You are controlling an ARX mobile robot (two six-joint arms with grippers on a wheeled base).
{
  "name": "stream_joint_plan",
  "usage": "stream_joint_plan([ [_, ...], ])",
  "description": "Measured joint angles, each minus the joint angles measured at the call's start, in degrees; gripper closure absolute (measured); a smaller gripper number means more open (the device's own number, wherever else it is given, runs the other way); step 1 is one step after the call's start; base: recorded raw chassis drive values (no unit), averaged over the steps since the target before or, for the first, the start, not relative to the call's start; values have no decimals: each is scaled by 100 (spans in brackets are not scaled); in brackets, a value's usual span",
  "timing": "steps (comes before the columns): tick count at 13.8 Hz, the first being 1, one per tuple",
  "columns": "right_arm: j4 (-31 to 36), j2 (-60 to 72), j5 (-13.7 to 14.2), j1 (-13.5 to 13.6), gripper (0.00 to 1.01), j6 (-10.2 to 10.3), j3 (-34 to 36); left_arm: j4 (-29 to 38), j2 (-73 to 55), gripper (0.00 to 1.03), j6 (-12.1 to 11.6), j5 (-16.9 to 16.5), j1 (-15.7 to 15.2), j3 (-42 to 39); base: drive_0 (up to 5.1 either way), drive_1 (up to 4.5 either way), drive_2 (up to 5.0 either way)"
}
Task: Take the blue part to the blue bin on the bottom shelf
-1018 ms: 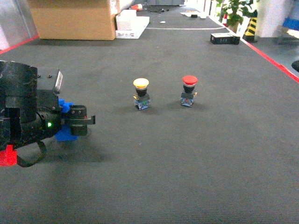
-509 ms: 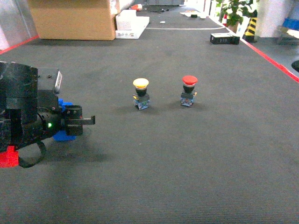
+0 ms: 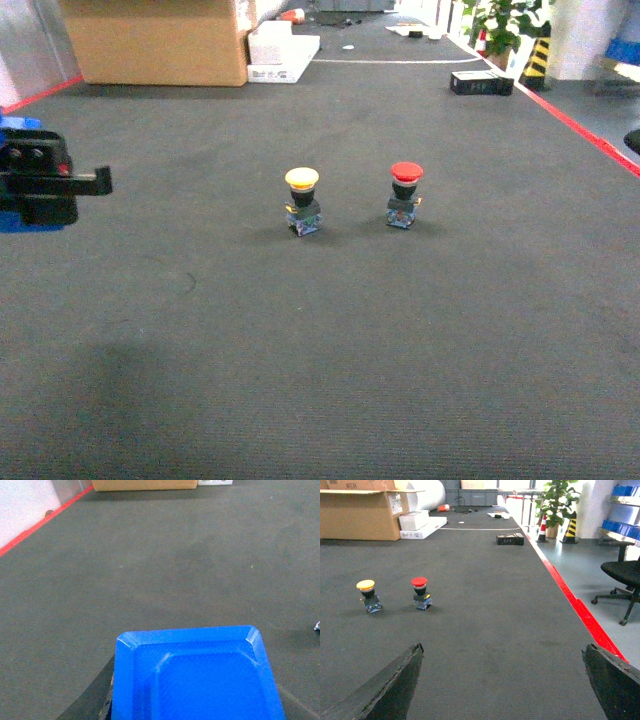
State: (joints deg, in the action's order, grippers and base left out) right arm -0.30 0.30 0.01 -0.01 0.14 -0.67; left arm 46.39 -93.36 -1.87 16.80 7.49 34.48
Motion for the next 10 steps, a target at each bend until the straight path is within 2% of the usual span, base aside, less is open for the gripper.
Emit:
stream_joint_plan([
  [3, 0, 0, 0, 0, 3, 0, 0, -621, 1823, 59, -52, 166, 74, -367, 0, 0, 0],
  [5, 0, 0, 0, 0, 3, 0, 0, -1178, 2846, 59, -66, 328, 240, -647, 0, 0, 0],
  [7, 0, 0, 0, 0, 3, 0, 0, -1438, 3486, 59, -138, 507, 398, -837, 0, 0, 0],
  [10, 0, 0, 0, 0, 3, 0, 0, -2063, 4564, 59, -164, 903, 793, -1097, 0, 0, 0],
])
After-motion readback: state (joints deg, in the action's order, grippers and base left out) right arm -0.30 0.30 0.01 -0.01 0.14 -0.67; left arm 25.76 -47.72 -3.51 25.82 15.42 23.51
